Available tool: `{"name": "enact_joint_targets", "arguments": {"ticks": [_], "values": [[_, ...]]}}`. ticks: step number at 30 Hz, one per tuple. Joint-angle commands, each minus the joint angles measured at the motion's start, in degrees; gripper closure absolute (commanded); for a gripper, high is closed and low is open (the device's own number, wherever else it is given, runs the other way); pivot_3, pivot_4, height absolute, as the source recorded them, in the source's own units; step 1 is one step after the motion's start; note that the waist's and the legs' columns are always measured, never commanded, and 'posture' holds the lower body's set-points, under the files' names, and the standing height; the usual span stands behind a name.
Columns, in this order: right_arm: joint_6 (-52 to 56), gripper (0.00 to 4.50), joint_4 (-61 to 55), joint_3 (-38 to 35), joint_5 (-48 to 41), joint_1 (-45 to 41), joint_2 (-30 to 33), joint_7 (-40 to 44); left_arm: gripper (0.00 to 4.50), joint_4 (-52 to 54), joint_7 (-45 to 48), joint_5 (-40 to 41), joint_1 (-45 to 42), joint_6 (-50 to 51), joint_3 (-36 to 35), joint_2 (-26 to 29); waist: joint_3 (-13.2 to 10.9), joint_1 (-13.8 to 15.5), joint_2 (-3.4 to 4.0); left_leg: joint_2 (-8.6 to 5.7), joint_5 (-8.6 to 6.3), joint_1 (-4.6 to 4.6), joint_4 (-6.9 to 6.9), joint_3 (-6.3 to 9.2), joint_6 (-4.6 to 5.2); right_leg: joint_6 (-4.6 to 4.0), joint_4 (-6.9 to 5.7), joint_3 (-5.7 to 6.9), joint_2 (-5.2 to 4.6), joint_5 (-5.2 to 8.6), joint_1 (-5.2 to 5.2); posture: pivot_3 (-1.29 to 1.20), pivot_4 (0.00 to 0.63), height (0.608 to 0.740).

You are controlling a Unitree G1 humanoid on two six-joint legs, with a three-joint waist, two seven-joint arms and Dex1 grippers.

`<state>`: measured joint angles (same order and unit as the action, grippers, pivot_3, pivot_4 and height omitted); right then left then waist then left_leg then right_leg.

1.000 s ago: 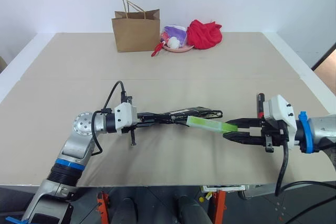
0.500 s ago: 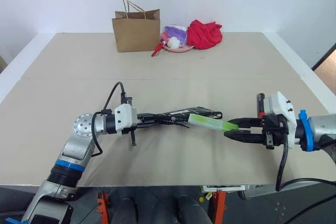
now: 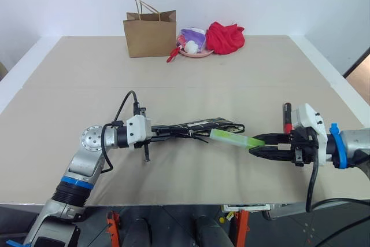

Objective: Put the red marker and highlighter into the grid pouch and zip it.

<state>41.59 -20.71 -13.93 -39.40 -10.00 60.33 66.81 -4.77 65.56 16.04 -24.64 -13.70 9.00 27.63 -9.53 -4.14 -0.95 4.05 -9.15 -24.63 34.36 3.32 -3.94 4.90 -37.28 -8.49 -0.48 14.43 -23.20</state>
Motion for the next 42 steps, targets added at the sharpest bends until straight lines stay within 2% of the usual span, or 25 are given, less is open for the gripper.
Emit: {"name": "enact_joint_targets", "arguments": {"ticks": [1, 15, 26, 33, 37, 40, 42], "values": [[4.60, 3.45, -1.48, -1.67, -4.25, -2.99, 0.13, -2.33, 4.50, 2.46, -0.25, 0.10, 0.00, -1.25, -0.24, -0.13, 0.00, 0.03, 0.00, 0.00, 0.00, 0.00, 0.00, 0.00, 0.00, -0.01, 0.00, 0.00, 0.00, 0.00, 0.00, 0.00, 0.150, 0.740], [9.61, 3.45, -0.60, 6.78, -1.89, -7.88, 2.74, -3.28, 4.50, 2.79, -0.62, -0.25, 0.35, -1.27, 0.01, -0.58, 0.00, -0.01, 0.01, 0.00, 0.00, -0.01, 0.01, 0.00, 0.00, 0.00, 0.00, 0.00, 0.00, 0.02, -0.01, 0.00, 0.150, 0.740], [14.57, 3.45, -0.82, 13.22, -2.26, -17.85, -3.52, -8.37, 4.50, 2.92, -0.95, -0.49, 0.64, -1.07, -0.05, -0.87, 0.00, -0.01, 0.02, 0.00, 0.00, -0.02, 0.02, -0.01, 0.00, -0.05, 0.00, 0.00, 0.00, 0.01, -0.03, 0.00, 0.150, 0.740], [13.64, 0.20, -2.48, 11.89, -2.83, -18.27, -4.56, -8.02, 4.50, 3.49, -1.17, -0.50, 1.21, -0.77, -0.15, -0.96, 0.00, 0.03, 0.03, 0.00, 0.00, -0.05, -0.02, 0.00, 0.00, 0.04, -0.01, 0.00, 0.00, 0.04, -0.04, 0.00, 0.150, 0.740], [13.88, 0.09, -3.05, 5.79, -5.81, -14.88, -1.53, -5.22, 4.50, 3.62, -1.41, -0.49, 1.41, -0.55, -0.33, -0.79, 0.00, 0.19, 0.03, 0.00, 0.00, -0.05, -0.01, 0.00, 0.00, 0.04, -0.01, 0.00, 0.00, 0.03, -0.04, 0.00, 0.150, 0.740], [15.99, 0.09, -1.49, -0.12, -8.92, -13.09, -0.70, -5.83, 4.50, 3.46, -1.48, -0.48, 1.48, -0.52, -0.45, -0.57, 0.00, 0.22, 0.03, 0.00, 0.00, -0.05, 0.00, 0.00, 0.00, 0.03, 0.00, 0.00, 0.00, 0.03, -0.03, 0.00, 0.150, 0.740], [14.95, 0.09, 0.57, -3.63, -6.73, -10.82, -0.42, -8.39, 4.50, 3.16, -1.39, -0.49, 1.36, -0.58, -0.50, -0.44, 0.01, 0.25, 0.03, 0.00, 0.00, -0.03, 0.00, 0.00, 0.00, 0.02, -0.01, 0.00, 0.00, 0.02, -0.02, 0.00, 0.150, 0.740]]}}
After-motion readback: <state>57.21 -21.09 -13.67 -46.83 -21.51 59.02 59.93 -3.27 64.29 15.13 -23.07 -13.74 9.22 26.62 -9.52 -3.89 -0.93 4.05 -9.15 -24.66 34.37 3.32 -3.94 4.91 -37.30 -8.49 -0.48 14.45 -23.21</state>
